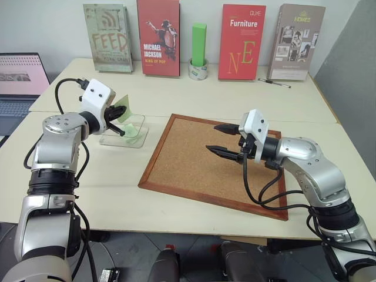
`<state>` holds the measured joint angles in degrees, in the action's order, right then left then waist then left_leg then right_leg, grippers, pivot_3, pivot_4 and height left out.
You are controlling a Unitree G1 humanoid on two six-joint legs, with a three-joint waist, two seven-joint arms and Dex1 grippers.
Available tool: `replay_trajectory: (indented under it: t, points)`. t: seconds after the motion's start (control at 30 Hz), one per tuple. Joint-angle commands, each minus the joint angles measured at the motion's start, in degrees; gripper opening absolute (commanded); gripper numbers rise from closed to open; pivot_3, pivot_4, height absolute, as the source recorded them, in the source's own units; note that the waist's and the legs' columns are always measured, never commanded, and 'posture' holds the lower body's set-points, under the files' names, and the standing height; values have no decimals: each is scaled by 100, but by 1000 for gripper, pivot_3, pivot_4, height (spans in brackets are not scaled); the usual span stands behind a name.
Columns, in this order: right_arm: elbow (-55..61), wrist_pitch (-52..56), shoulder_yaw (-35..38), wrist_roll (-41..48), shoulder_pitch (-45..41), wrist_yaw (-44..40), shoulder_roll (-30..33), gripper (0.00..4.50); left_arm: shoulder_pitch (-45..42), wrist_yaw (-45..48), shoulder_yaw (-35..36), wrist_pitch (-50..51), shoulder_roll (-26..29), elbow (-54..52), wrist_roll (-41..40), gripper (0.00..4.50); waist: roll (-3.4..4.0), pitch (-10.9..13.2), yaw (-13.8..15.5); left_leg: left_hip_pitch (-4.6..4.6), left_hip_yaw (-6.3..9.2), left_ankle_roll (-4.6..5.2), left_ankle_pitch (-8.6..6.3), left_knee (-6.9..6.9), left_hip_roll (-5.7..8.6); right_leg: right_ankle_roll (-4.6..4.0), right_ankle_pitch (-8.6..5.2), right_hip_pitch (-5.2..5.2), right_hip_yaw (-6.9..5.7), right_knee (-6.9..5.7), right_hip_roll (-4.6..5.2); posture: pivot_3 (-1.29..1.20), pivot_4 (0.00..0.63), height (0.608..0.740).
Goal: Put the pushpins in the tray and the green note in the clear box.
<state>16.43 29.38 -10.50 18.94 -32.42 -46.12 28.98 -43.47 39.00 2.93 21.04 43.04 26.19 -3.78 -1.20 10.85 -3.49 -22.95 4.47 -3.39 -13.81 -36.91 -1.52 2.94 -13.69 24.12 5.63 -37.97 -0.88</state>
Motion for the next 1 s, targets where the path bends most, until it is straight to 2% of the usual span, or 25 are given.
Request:
replay_trajectory:
  t: [0.03,0.17,0.7,0.73,0.77,0.93,1.0]
  points:
    - [117,-131,-21,-99,-58,10,-15,3102,-225,-177,-88,-426,138,555,335,0,0,0,16,0,0,0,0,1,0,-1,-1,1,0,-1,0,0,150,740]
    - [135,-115,-15,-166,-38,63,-48,3102,-279,-197,-150,-656,127,923,496,0,0,0,20,-1,0,0,0,0,0,-1,-1,2,-1,-3,0,0,150,740]
    - [2,-239,71,-314,-136,188,-78,3185,-389,67,18,-517,47,902,306,2833,0,0,18,0,0,0,0,-2,-1,-1,0,1,-1,-6,-1,0,150,740]
    - [-7,-255,84,-316,-140,188,-81,3185,-384,97,65,-477,25,846,237,2901,0,0,18,0,0,0,0,-2,-1,-1,0,2,-1,-7,-1,0,150,740]
    - [-15,-277,135,-304,-140,215,-98,3185,-374,117,166,-409,-11,721,113,3235,0,0,18,0,0,0,0,-2,-1,-1,0,2,-1,-7,-1,0,150,740]
    - [61,-300,564,-155,22,516,-214,3185,-95,268,567,200,-173,-324,-572,3235,-1,0,20,-2,0,0,0,-3,-2,-1,0,1,-1,-6,0,0,150,740]
    - [325,-80,1044,111,477,789,-297,3185,336,291,638,373,-307,-1324,-858,3235,0,0,19,-2,0,0,0,-2,-2,-1,0,0,-1,-6,0,0,150,740]
